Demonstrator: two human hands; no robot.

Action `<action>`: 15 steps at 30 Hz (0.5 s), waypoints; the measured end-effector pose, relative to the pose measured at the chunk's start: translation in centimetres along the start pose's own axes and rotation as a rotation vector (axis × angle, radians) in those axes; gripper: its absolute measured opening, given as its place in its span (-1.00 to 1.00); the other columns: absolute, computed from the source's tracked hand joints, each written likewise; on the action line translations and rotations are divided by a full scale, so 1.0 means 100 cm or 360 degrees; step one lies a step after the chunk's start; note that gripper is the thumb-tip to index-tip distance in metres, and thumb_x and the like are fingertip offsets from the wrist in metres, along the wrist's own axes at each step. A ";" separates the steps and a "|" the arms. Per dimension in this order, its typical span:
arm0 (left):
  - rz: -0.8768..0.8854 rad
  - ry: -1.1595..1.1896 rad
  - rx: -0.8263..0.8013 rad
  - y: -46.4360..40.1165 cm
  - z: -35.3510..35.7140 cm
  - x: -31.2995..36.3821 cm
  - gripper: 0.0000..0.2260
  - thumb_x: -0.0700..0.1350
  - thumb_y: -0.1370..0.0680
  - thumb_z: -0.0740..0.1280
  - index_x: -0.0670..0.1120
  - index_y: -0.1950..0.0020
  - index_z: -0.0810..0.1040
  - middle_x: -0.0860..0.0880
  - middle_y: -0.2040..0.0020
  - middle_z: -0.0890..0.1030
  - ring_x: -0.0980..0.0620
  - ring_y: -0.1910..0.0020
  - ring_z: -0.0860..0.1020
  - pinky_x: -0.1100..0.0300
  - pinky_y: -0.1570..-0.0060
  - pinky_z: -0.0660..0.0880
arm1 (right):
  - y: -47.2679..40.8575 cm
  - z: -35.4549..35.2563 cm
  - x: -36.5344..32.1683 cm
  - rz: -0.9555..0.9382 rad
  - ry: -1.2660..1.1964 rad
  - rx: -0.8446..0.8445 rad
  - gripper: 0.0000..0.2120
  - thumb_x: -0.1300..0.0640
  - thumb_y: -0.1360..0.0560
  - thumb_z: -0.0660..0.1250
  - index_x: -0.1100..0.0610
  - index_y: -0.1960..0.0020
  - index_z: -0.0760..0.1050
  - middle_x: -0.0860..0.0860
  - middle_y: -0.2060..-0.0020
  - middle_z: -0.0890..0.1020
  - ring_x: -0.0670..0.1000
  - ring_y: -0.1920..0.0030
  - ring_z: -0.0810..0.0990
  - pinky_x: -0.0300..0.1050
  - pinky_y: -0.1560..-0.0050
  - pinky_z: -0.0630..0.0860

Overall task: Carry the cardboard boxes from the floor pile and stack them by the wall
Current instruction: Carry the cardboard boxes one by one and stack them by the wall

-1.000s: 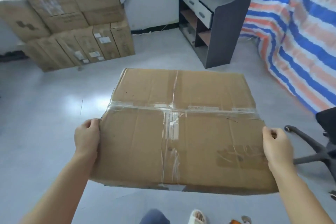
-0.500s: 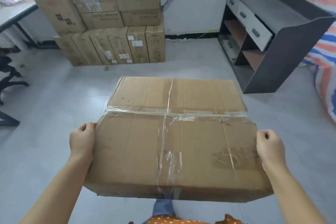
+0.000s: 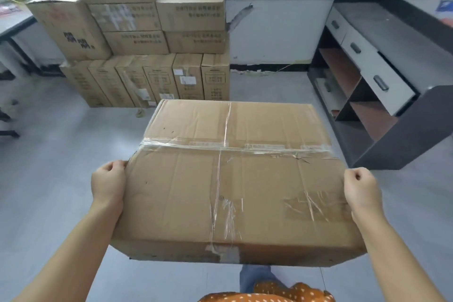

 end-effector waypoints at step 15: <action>0.0059 0.0152 0.0292 -0.225 0.172 0.147 -0.78 -0.15 -0.46 0.21 0.02 0.31 0.60 0.05 0.29 0.60 0.03 0.29 0.48 0.14 0.27 0.41 | -0.295 0.164 -0.247 -0.0315 -0.0078 -0.0172 -0.75 0.16 -0.58 0.07 0.11 0.27 0.33 0.06 0.36 0.40 0.05 0.39 0.32 -0.10 0.40 0.23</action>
Point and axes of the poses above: each hand's wrist, its own y-axis away from the middle knuckle, its own z-axis out of the palm, x = y × z, the point moved 7 cm from there along -y, towards the middle knuckle
